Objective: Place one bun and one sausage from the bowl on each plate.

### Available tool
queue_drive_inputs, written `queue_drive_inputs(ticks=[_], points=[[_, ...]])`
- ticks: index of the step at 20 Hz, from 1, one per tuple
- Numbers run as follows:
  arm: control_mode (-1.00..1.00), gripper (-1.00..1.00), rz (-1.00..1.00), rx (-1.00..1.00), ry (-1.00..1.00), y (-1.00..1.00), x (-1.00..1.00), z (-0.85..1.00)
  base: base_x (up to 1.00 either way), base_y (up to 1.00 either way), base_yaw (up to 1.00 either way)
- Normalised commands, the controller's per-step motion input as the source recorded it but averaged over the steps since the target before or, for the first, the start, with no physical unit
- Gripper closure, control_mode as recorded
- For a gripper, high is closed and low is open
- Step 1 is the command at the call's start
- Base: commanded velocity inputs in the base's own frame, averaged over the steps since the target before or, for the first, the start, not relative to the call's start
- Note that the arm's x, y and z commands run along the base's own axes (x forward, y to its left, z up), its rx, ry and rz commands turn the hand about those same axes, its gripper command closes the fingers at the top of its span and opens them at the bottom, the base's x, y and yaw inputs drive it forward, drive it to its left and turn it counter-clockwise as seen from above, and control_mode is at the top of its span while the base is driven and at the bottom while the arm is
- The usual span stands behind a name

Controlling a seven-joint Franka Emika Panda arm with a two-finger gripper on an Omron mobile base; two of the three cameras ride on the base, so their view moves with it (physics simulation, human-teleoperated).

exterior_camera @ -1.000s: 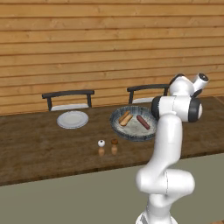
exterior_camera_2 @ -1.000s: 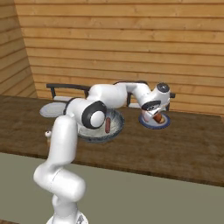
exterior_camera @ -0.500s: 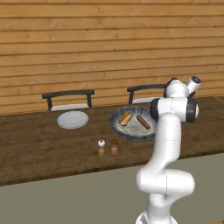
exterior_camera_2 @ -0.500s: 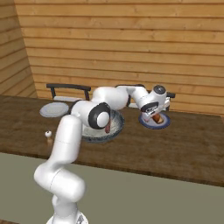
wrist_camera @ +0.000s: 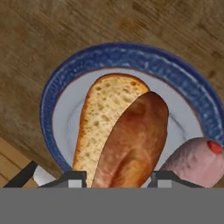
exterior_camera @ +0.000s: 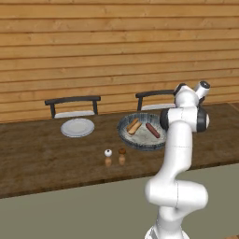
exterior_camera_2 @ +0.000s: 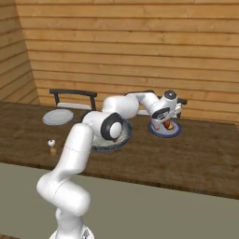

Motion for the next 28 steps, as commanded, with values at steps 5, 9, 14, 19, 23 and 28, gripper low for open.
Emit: queue_drive_inputs(ticks=[5,9,14,19,23,28], points=[[-1.0,-1.0,0.0,0.0,0.0,0.0,0.03,-0.08,0.0,0.0,0.0],[-1.0,-1.0,0.0,0.0,-0.03,0.0,0.0,0.0,0.0,0.0,0.0],[-1.0,-1.0,0.01,0.0,-0.09,0.01,-0.32,0.2,0.0,0.0,0.0],[-1.0,-1.0,0.11,-0.1,-0.11,0.01,-0.96,0.51,0.0,0.0,0.0],[-1.0,-1.0,0.4,-0.26,-0.03,0.31,-0.97,0.57,0.0,0.0,0.0],[-1.0,-1.0,0.6,-0.27,0.07,0.59,-0.46,0.69,0.0,0.0,0.0]])
